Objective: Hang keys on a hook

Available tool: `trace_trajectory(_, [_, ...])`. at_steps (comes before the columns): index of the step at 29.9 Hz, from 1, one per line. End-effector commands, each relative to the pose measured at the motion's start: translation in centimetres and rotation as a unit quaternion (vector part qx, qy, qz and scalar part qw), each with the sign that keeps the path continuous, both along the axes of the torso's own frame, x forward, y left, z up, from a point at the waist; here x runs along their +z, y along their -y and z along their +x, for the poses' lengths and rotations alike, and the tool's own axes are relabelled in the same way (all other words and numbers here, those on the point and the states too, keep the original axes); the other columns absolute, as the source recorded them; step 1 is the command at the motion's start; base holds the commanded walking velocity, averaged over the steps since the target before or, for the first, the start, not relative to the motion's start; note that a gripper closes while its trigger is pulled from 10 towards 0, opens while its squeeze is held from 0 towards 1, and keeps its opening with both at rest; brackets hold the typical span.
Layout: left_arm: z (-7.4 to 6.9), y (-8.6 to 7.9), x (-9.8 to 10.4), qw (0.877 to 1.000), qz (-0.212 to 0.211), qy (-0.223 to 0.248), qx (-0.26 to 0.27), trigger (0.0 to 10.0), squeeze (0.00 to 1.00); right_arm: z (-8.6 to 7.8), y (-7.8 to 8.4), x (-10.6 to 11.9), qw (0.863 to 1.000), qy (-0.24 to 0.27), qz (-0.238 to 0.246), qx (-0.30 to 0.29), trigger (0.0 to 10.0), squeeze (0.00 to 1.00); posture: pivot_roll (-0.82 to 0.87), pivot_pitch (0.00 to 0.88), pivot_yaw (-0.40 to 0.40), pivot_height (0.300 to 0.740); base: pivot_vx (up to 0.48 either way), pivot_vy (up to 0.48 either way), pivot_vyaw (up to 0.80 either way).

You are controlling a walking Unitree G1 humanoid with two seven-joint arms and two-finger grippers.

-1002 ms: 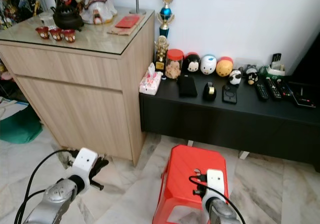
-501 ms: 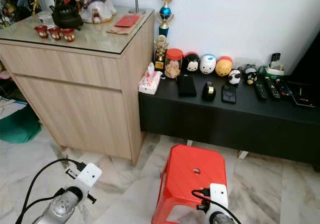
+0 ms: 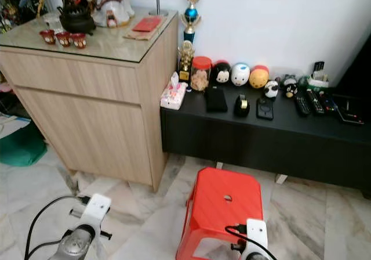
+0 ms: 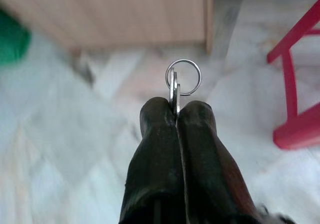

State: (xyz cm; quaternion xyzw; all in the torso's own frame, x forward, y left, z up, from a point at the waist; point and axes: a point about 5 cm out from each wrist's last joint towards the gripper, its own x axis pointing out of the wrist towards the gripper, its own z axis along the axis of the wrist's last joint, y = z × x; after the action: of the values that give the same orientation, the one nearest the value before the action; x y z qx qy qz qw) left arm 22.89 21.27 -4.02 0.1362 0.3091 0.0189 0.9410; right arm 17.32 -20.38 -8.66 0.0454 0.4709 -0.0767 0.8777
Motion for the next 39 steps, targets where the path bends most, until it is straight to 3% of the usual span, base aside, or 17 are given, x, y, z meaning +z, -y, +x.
trace_trajectory(1, [-1.1, -0.7, -1.0, 0.998, -0.028, -0.029, 0.049, 10.0, 0.00, -1.0, 1.0, -0.3, 1.000, -0.018, -0.007, -0.014, 10.0, 0.00, -0.02, 0.000, -0.077, 0.740, 0.000, 0.000, 0.00])
trace_trajectory(6, [-4.5, -1.6, -3.1, 0.987, -0.057, -0.092, 0.115, 10.0, 0.00, -3.6, 2.5, -1.0, 0.998, -0.062, -0.025, -0.003, 10.0, 0.00, -0.03, 0.000, -0.080, 0.740, 0.000, 0.000, 0.00])
trace_trajectory(12, [-7.2, -2.1, -4.5, 0.977, -0.061, -0.144, 0.145, 10.0, 0.00, -4.5, 2.7, -1.2, 0.997, -0.074, -0.020, 0.007, 10.0, 0.00, -0.04, 0.000, -0.071, 0.740, 0.000, 0.000, 0.00])
trace_trajectory(15, [-8.5, -1.8, -5.1, 0.975, -0.061, -0.162, 0.137, 10.0, 0.00, -4.1, 2.1, -1.3, 0.997, -0.071, -0.018, 0.013, 10.0, 0.00, -0.04, 0.000, -0.069, 0.740, 0.000, 0.000, 0.00])
trace_trajectory(29, [-8.9, -0.8, -5.4, 0.976, -0.075, -0.168, 0.114, 10.0, 0.00, -4.3, 1.7, -1.4, 0.997, -0.077, -0.023, 0.020, 10.0, 0.00, -0.02, 0.000, -0.047, 0.740, -0.295, 0.000, 0.00])
trace_trajectory(39, [-9.2, -0.8, -5.6, 0.975, -0.081, -0.172, 0.118, 10.0, 0.00, -4.8, 1.9, -1.5, 0.996, -0.084, -0.025, 0.013, 10.0, 0.00, -0.03, 0.000, -0.040, 0.740, 0.000, 0.000, 0.00])
